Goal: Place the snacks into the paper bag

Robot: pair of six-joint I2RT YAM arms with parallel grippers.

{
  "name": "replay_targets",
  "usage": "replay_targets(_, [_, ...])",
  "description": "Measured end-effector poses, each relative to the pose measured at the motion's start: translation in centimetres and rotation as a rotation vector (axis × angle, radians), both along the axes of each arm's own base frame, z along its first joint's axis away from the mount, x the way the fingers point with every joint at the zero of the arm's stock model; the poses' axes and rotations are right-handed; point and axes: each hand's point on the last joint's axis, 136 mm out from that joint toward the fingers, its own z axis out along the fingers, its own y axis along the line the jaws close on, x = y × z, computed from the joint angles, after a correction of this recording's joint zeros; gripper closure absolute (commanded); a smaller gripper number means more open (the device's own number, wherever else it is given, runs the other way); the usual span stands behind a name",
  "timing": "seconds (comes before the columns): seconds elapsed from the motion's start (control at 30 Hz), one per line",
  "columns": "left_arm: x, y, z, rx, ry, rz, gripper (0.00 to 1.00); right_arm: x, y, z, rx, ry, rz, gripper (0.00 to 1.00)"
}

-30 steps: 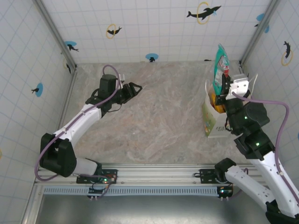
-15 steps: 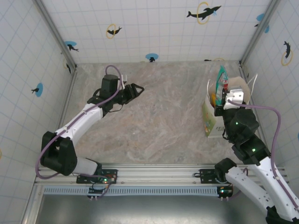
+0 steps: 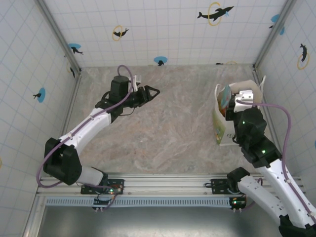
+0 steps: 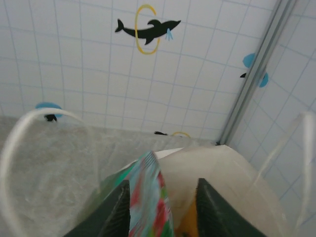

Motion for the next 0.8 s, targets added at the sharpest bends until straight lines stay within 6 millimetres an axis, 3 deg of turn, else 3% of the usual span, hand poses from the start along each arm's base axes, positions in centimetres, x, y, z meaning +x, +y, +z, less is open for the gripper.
replay_targets(0.2, [-0.3,-2.3,3.2,-0.065,-0.069,-0.082,0.32,1.4,-0.8,0.9,0.025,0.049,-0.031,0.53])
replay_targets(0.3, [-0.5,-4.6,5.3,-0.108,-0.115,-0.155,0.32,2.3,-1.5,1.8,0.044,0.086,-0.041,0.52])
replay_targets(0.43, [-1.5,-9.4,8.5,-0.169,-0.183,-0.297,0.32,4.1,-3.4,4.4,0.095,0.134,-0.06,0.49])
replay_targets(0.6, [-4.9,-16.8,12.2,-0.245,-0.279,-0.509,0.32,6.7,-8.1,8.0,0.2,0.147,-0.107,0.48])
replay_targets(0.7, [-7.3,-20.0,12.9,-0.281,-0.3,-0.602,0.32,7.6,-8.4,7.6,0.256,0.182,-0.065,0.47])
replay_targets(0.8, [-8.5,-21.7,12.1,-0.292,-0.291,-0.645,0.32,8.1,-11.0,6.7,0.346,0.206,-0.094,0.46])
